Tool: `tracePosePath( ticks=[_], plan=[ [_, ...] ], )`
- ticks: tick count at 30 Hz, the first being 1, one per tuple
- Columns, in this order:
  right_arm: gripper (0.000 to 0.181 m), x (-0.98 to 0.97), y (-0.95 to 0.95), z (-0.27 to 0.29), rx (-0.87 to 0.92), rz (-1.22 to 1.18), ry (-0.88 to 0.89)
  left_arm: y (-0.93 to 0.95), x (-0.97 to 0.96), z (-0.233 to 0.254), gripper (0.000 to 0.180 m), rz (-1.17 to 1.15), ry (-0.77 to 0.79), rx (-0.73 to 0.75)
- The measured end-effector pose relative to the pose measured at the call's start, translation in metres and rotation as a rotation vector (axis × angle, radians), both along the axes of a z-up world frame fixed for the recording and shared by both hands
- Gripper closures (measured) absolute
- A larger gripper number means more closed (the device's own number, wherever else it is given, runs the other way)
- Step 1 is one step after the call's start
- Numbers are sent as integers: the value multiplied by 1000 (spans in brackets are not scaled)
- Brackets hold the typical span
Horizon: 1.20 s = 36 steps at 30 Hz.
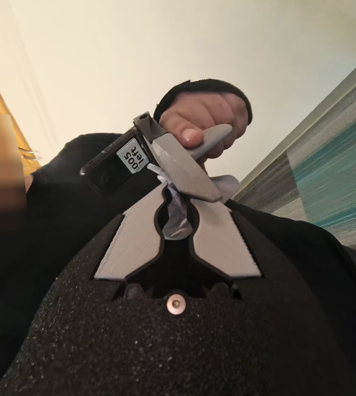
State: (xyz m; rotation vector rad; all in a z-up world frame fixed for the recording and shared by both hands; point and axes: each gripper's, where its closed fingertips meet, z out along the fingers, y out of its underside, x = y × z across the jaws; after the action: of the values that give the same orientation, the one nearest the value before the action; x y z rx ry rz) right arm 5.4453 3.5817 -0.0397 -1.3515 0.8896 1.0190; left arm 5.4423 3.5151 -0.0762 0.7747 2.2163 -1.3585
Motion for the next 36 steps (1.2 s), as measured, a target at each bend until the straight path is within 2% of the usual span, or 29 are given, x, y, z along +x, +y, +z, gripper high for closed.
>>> tracePosePath(
  ticks=[3, 5, 10, 12, 15, 16, 20, 26, 32, 36],
  plan=[
    [161, -11, -14, 0, 92, -8, 34, -16, -16, -8, 133, -61, 53, 11],
    [152, -19, -33, -1, 131, -46, 0, -31, -21, -12, 136, -78, 52, 29],
    [154, -29, -111, -7, 166, -238, -82, -90, -36, -13, 144, -82, 177, 40],
    [151, -34, -145, -15, 107, -342, -121, -116, -42, -17, 144, -89, 178, 53],
    [159, -49, -198, -20, 41, -522, -180, -153, -62, -16, 149, -156, 197, 52],
    [156, -56, -210, -19, 31, -577, -193, -162, -69, -16, 151, -184, 200, 55],
    [160, -97, -222, -9, 58, -675, -204, -184, -113, -7, 161, -327, 231, 30],
    [168, -158, -198, -7, 62, -932, -202, -149, -188, -7, 161, -610, 379, 47],
    [172, -231, -127, -38, 59, -1189, -87, -65, -281, -41, 153, -947, 472, 201],
    [172, -287, -92, -38, 41, -1362, -65, -18, -341, -41, 148, -1095, 518, 317]
  ],
)
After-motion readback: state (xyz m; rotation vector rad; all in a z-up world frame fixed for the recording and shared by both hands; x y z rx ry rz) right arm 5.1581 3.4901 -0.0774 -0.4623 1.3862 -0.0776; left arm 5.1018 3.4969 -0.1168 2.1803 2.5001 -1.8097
